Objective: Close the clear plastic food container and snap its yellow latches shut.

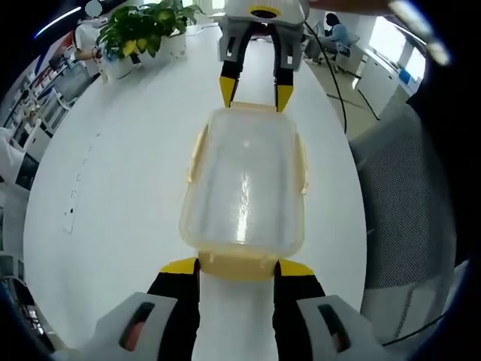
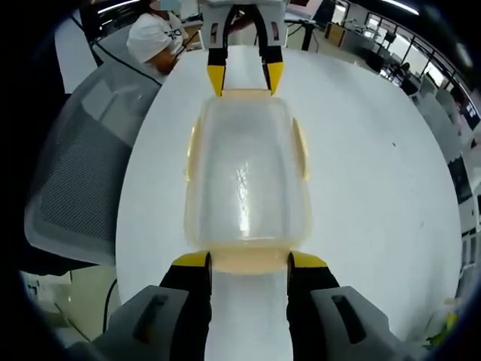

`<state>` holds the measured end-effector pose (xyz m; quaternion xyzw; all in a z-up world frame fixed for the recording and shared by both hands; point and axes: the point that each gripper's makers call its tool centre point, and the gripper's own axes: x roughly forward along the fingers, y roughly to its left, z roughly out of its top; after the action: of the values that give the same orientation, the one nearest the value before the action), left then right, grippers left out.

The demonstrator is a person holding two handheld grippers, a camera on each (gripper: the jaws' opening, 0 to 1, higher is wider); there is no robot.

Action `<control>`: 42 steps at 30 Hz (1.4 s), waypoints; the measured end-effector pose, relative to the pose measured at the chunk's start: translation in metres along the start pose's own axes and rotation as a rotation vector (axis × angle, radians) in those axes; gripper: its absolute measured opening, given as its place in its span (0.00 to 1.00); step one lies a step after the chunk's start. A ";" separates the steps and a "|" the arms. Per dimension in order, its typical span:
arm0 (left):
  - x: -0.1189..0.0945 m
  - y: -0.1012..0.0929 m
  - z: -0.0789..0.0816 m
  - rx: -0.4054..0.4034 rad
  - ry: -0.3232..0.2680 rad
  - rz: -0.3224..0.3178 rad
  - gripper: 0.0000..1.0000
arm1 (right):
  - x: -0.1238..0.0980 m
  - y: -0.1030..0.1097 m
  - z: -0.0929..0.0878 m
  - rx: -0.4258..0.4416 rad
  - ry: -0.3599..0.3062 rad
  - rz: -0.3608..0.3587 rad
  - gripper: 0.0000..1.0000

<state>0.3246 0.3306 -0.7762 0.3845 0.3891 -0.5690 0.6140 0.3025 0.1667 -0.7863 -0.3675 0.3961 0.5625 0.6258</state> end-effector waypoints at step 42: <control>0.011 0.000 0.004 0.028 0.007 0.002 0.32 | -0.001 0.003 -0.006 0.026 -0.073 -0.021 0.36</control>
<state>0.3254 0.3226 -0.7853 0.3955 0.3828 -0.5724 0.6078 0.2986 0.1609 -0.7881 -0.3429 0.3763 0.5636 0.6505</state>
